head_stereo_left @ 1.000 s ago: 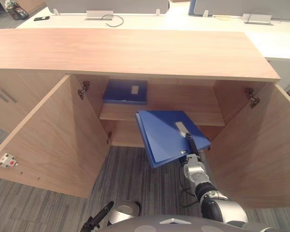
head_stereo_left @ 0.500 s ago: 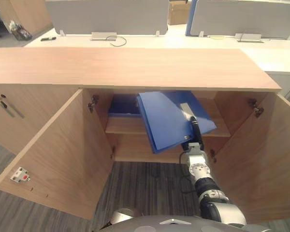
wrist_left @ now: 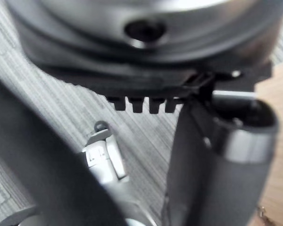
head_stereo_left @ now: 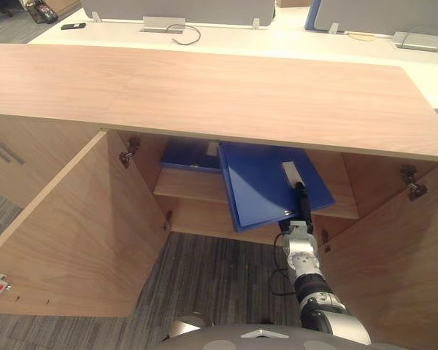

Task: Walk over to the cabinet, pick up the folder, carry it to the office cabinet, place the folder inside the office cabinet, then close the office cabinet door

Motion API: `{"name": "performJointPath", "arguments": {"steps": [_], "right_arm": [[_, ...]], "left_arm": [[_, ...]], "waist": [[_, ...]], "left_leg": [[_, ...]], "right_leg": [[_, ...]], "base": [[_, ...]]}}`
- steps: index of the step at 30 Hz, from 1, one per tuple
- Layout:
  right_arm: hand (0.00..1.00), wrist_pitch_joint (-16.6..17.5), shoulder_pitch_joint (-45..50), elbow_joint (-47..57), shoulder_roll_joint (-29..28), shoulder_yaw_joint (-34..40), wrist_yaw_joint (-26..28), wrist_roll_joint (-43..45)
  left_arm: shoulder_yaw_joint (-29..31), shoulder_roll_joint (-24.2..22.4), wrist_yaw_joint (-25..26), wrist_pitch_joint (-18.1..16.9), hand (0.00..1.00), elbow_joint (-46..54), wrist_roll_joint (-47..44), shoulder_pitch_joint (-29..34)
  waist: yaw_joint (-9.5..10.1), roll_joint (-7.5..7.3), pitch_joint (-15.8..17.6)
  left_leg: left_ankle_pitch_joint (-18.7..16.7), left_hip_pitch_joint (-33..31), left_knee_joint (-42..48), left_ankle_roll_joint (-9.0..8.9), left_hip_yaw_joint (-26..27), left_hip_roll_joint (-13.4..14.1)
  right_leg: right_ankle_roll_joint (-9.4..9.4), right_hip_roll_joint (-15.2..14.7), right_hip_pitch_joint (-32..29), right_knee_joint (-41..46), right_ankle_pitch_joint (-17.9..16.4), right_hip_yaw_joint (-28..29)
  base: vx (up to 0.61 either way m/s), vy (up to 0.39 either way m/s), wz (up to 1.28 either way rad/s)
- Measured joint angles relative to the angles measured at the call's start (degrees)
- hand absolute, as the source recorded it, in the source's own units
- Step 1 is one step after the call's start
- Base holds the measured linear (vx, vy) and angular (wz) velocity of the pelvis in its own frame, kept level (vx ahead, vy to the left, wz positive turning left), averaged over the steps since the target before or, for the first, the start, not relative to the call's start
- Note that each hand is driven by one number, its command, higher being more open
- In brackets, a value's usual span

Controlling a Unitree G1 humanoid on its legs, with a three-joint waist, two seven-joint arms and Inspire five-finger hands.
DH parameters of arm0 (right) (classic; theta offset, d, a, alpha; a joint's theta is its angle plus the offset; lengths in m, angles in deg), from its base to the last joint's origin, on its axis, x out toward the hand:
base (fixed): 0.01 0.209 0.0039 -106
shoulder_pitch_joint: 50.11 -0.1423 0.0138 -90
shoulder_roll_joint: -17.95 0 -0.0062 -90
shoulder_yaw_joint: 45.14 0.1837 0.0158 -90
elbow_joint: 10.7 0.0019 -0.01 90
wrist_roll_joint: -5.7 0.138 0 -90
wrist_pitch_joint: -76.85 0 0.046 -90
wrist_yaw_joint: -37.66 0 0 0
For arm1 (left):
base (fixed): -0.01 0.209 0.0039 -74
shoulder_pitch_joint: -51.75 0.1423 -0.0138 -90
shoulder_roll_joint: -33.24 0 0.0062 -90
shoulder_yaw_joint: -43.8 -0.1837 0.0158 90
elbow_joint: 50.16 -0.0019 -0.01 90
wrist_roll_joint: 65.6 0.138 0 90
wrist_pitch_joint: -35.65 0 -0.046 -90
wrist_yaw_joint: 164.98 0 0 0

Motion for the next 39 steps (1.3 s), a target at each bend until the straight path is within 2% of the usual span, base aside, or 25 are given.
{"name": "performJointPath", "arguments": {"steps": [5, 9, 11, 12, 13, 14, 15, 17, 18, 21, 23, 27, 30, 35, 39], "right_arm": [[0.00, 0.1, 0.2, 0.0, 0.5, 1.2, -0.2, 0.0], [0.00, 0.3, -2.3, 0.2, 0.5, 3.2, -2.0, 0.1], [0.00, 0.9, -5.0, 0.2, 0.6, 4.7, -2.8, 0.4], [0.00, 2.0, -8.1, 1.1, 0.6, 6.6, -3.6, 0.9], [0.00, 4.1, -12.4, 1.7, 1.2, 8.7, -4.3, 2.3], [0.00, 4.9, -15.0, 2.2, 1.6, 10.5, -4.7, 2.4], [0.00, 5.3, -18.8, 2.9, 2.1, 12.3, -5.1, 2.9], [0.00, 5.3, -23.3, 3.8, 3.0, 12.7, -5.9, 2.9], [0.00, 5.3, -26.4, 4.3, 3.8, 12.9, -6.5, 2.9], [0.00, 5.3, -32.0, 4.5, 5.9, 13.4, -7.9, 2.9], [0.00, 5.3, -35.3, 5.3, 8.1, 14.1, -9.3, 3.1], [0.00, 7.6, -37.8, 9.3, 10.0, 15.7, -11.6, 4.0], [0.00, 8.9, -38.1, 9.4, 12.3, 16.9, -12.8, 4.0], [0.00, 8.8, -39.4, 9.4, 13.8, 17.6, -13.5, 4.0], [0.00, 8.5, -44.3, 9.3, 18.1, 15.7, -13.6, 3.8]], "left_arm": [[-1.2, 0.9, 0.0, -0.1, 1.00, 0.1, 1.4, 0.3], [-2.2, 2.4, 0.1, 0.0, 1.00, 0.2, 2.1, -0.6], [-2.2, 2.4, 0.2, -0.1, 1.00, 0.4, 2.1, -1.2], [-2.0, 2.7, 0.2, -0.2, 1.00, 0.7, 2.0, -2.4], [-2.1, 2.6, 0.7, -0.5, 1.00, 1.4, 1.9, -3.8], [-2.4, 2.2, 0.8, -1.0, 1.00, 1.4, 1.8, -4.2], [-3.4, 2.2, 1.4, -1.2, 1.00, 1.9, 1.6, -5.5], [-4.6, 2.9, 2.1, -1.3, 1.00, 2.6, 1.2, -6.2], [-5.4, 2.9, 2.2, -1.4, 1.00, 3.6, 1.1, -6.9], [-7.4, 3.0, 2.4, -2.3, 1.00, 4.9, 1.0, -8.2], [-8.2, 2.4, 2.7, -2.5, 1.00, 5.0, 0.9, -9.5], [-8.3, 1.6, 2.9, -2.6, 1.00, 5.2, -0.9, -10.4], [-8.3, 1.0, 2.8, -2.7, 1.00, 5.5, -1.3, -10.8], [-8.4, 0.7, 2.9, -3.3, 1.00, 5.8, -1.2, -10.8], [-10.1, 0.6, 3.1, -3.5, 1.00, 6.7, -1.3, -10.8]], "waist": [[0.01, -0.79, -0.6], [0.12, -0.71, -0.5], [0.20, -0.77, 0.0], [0.56, -2.16, 2.7], [0.99, -2.02, 5.2], [0.58, -0.66, 5.4], [1.81, -1.52, 7.4], [1.72, -1.84, 9.9], [1.75, -1.54, 12.0], [1.79, -0.59, 14.6], [1.77, 1.22, 17.4], [1.36, 2.11, 21.1], [1.39, 2.31, 22.6], [0.65, 2.85, 23.0], [0.68, 3.64, 23.4]], "left_leg": [[0.2, -0.7, -0.1, 0.11, -0.2, -1.8], [0.2, -3.9, 2.1, 0.19, -0.6, -3.0], [0.1, -6.7, 5.9, -0.06, -0.4, -4.1], [0.2, -13.7, 15.9, -1.47, -0.4, -6.6], [-3.7, -17.9, 14.4, 2.92, -0.2, -5.1], [1.0, -18.5, 7.6, -0.12, -0.3, -1.9], [5.6, -20.0, 7.0, -1.20, 1.8, -1.8], [5.7, -22.5, 8.3, -1.20, 1.5, -2.7], [5.6, -23.9, 9.5, -1.16, 1.5, -3.0], [5.6, -28.3, 12.4, -1.06, 1.5, -3.4], [4.7, -31.2, 16.1, -1.03, 1.6, -3.6], [1.4, -37.9, 24.6, -0.52, 3.3, -4.6], [0.4, -41.1, 27.8, -0.30, 4.5, -4.9], [0.3, -44.5, 30.1, -0.57, 4.8, -5.1], [-1.1, -52.0, 37.2, -1.50, 4.3, -5.0]], "right_leg": [[1.54, -1.1, 1.5, -4.1, 1.7, 0.0], [1.20, -2.1, -0.2, -4.3, 2.8, -1.5], [0.59, -3.0, -1.4, -4.1, 3.4, -2.1], [0.57, -5.9, -2.6, -2.8, 3.4, -2.3], [0.55, -7.4, -5.2, 0.1, 3.4, -2.7], [1.10, -6.6, -6.9, 1.6, 2.8, -3.0], [1.88, -7.8, -9.7, 4.0, 1.8, -1.8], [1.86, -8.7, -11.7, 5.1, 1.9, -1.8], [1.86, -9.1, -13.1, 6.2, 1.9, -1.9], [1.68, -9.9, -17.5, 9.4, 1.5, -1.5], [1.70, -10.5, -20.7, 14.0, 0.2, -0.6], [2.94, -12.6, -29.7, 26.0, -5.3, 3.8], [3.12, -13.3, -34.3, 31.0, -7.1, 6.4], [3.00, -13.9, -39.0, 35.4, -8.6, 7.6], [2.67, -14.7, -47.0, 43.5, -11.5, 8.6]], "base": [[0.07, 0.082, 0.03], [0.06, 0.084, 0.11], [0.03, 0.098, 0.18], [-0.06, 0.171, 0.31], [-0.17, 0.187, 0.34], [-0.22, 0.168, 0.09], [-0.18, 0.147, 0.01], [-0.09, 0.109, 0.03], [-0.12, 0.086, 0.06], [-0.11, 0.076, 0.03], [-0.12, 0.065, -0.03], [-0.12, 0.068, -0.14], [-0.14, 0.035, -0.12], [-0.08, -0.034, -0.02], [-0.09, -0.060, 0.06]]}}
